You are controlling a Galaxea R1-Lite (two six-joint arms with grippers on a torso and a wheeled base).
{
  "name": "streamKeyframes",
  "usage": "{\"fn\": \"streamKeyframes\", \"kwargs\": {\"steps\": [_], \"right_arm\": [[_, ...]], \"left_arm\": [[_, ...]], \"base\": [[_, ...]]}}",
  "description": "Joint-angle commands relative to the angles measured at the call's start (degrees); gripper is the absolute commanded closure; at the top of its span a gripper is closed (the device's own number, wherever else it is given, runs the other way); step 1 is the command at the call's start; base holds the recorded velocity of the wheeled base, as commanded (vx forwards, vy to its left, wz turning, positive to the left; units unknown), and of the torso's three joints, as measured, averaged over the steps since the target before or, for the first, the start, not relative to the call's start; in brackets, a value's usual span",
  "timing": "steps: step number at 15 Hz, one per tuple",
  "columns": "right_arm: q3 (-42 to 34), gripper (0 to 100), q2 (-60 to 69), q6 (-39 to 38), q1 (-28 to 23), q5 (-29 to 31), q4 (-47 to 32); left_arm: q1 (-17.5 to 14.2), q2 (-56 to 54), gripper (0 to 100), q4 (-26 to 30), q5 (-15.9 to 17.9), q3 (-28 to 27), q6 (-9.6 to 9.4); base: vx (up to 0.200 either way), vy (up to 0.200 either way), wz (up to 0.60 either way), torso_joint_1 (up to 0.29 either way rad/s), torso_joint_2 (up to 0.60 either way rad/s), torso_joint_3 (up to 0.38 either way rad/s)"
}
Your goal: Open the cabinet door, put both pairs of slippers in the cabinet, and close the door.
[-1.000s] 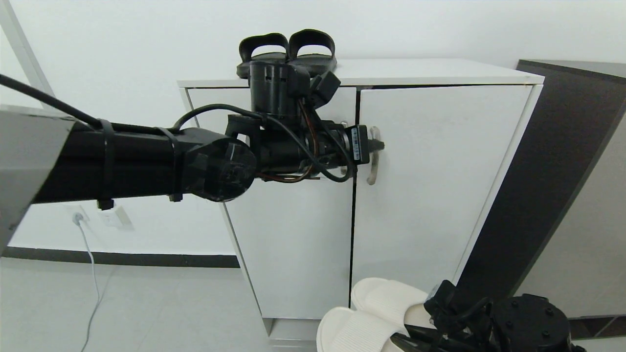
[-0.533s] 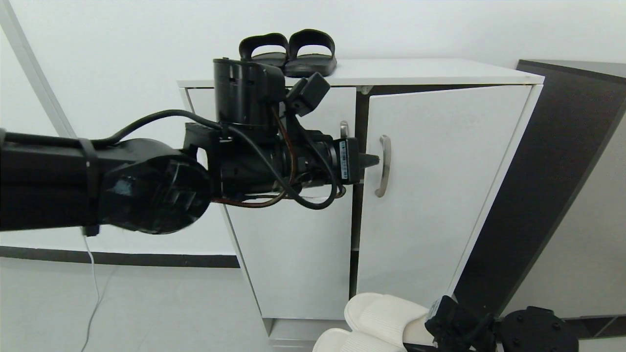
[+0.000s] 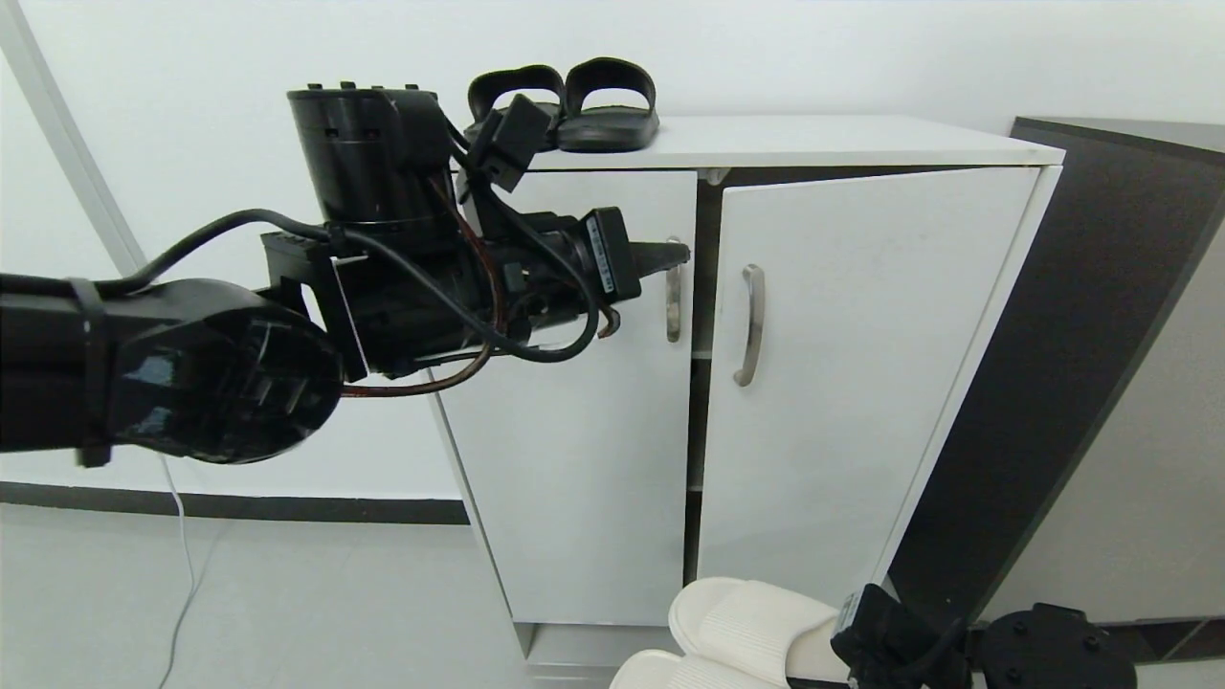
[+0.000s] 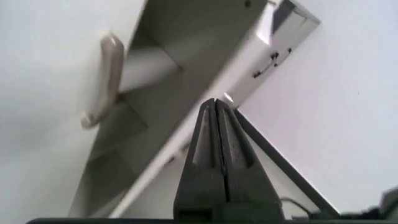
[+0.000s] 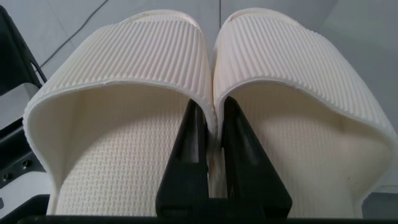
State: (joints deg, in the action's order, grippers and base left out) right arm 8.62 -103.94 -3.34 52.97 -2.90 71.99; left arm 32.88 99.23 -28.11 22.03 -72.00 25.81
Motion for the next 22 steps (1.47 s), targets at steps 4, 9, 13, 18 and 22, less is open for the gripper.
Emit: {"fn": "streamKeyframes", "kwargs": {"steps": [4, 9, 13, 18, 22], "right_arm": [[-0.4, 100, 0.0, 0.0, 0.9, 0.0, -0.2], [-0.8, 100, -0.5, 0.1, 1.6, 0.1, -0.3], [-0.8, 100, -0.6, 0.0, 2.7, 0.1, -0.5], [-1.7, 100, -0.6, -0.3, 5.0, 0.2, -0.5], [-2.3, 100, -0.5, -0.3, 5.7, 0.2, -0.4]], "left_arm": [[-1.4, 11.1, 100, -0.6, -0.1, -10.4, 0.56], [-1.0, 14.5, 100, 1.8, -0.3, -14.7, 0.47], [-0.4, 15.4, 100, 1.7, -0.2, -15.6, 0.56], [3.7, 15.0, 100, 1.7, -0.3, -14.9, 2.14], [12.3, 10.7, 100, -0.6, 0.0, -10.3, 3.2]], "base": [[0.0, 0.0, 0.0, 0.0, 0.0, 0.0], [0.0, 0.0, 0.0, 0.0, 0.0, 0.0], [0.0, 0.0, 0.0, 0.0, 0.0, 0.0], [-0.16, 0.0, 0.0, 0.003, 0.0, 0.003], [-0.2, 0.0, 0.0, -0.002, 0.0, 0.006]]}}
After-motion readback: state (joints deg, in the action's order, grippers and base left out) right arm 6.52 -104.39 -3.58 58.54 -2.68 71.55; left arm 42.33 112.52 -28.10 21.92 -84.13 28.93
